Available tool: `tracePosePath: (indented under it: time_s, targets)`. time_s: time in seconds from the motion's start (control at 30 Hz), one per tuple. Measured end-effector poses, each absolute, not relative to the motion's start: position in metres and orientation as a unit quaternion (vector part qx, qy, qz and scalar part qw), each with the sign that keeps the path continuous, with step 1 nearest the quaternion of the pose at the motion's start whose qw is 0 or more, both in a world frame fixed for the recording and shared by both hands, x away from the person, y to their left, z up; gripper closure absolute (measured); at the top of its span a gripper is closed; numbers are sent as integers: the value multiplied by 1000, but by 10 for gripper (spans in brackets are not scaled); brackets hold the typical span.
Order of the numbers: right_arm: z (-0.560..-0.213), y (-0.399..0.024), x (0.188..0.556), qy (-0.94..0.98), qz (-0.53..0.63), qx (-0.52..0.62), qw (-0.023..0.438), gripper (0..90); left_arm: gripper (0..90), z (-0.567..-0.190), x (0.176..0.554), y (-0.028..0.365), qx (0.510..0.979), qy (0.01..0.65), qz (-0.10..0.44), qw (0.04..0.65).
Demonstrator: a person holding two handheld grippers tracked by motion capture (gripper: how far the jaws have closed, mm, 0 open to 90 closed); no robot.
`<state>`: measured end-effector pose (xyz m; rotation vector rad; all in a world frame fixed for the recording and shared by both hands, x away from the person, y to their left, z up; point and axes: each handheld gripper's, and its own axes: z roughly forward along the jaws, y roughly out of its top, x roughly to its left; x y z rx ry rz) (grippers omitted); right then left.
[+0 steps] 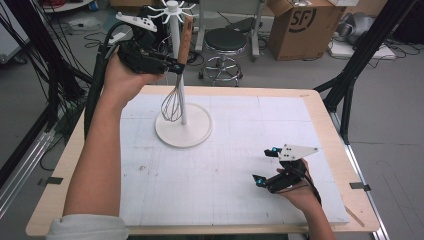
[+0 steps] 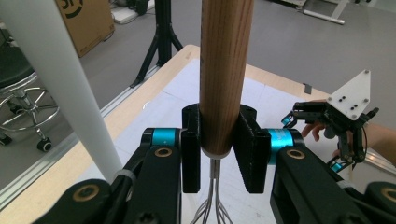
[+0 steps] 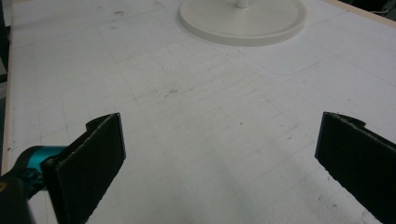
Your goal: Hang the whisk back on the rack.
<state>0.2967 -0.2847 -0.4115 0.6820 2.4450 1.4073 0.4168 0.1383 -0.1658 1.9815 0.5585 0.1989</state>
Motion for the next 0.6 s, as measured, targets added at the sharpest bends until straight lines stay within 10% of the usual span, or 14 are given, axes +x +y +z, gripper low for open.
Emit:
tracePosePath:
  time_s: [0.6]
  targets:
    - [-414, -287, 297, 836, 481, 235, 116, 7, 735, -173, 431, 142, 822, 254, 79, 504]
